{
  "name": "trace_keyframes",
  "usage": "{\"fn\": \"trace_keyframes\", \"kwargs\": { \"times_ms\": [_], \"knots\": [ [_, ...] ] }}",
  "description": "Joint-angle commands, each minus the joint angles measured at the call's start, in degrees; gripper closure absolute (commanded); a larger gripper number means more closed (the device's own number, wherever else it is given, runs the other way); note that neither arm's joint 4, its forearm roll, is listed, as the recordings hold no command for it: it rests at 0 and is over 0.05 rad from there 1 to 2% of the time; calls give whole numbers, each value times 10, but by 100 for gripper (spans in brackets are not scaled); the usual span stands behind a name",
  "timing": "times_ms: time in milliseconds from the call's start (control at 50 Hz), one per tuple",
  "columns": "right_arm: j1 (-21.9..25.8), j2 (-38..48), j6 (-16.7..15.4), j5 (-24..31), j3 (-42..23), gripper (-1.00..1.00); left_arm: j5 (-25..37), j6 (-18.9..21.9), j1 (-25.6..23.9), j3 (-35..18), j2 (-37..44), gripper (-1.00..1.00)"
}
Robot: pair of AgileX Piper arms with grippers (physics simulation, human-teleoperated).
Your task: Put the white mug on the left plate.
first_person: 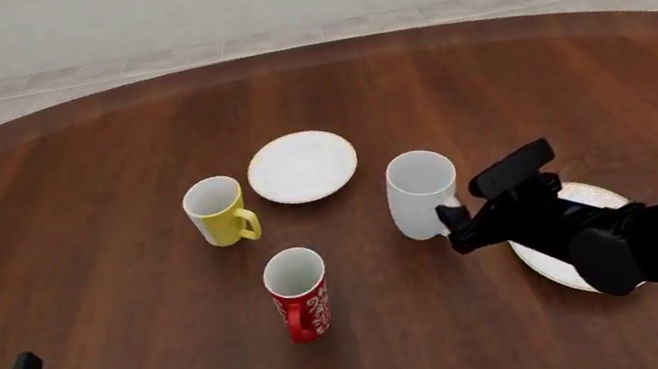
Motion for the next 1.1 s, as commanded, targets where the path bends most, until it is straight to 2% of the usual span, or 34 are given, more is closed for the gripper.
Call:
{"fn": "trace_keyframes", "kwargs": {
  "times_ms": [20,1100],
  "knots": [
    [1,13,2,-7,0,-100,0,0,0,0,0,-100],
    [4,75,13,-32,-16,-100,0,0,0,0,0,-100]
  ]
}}
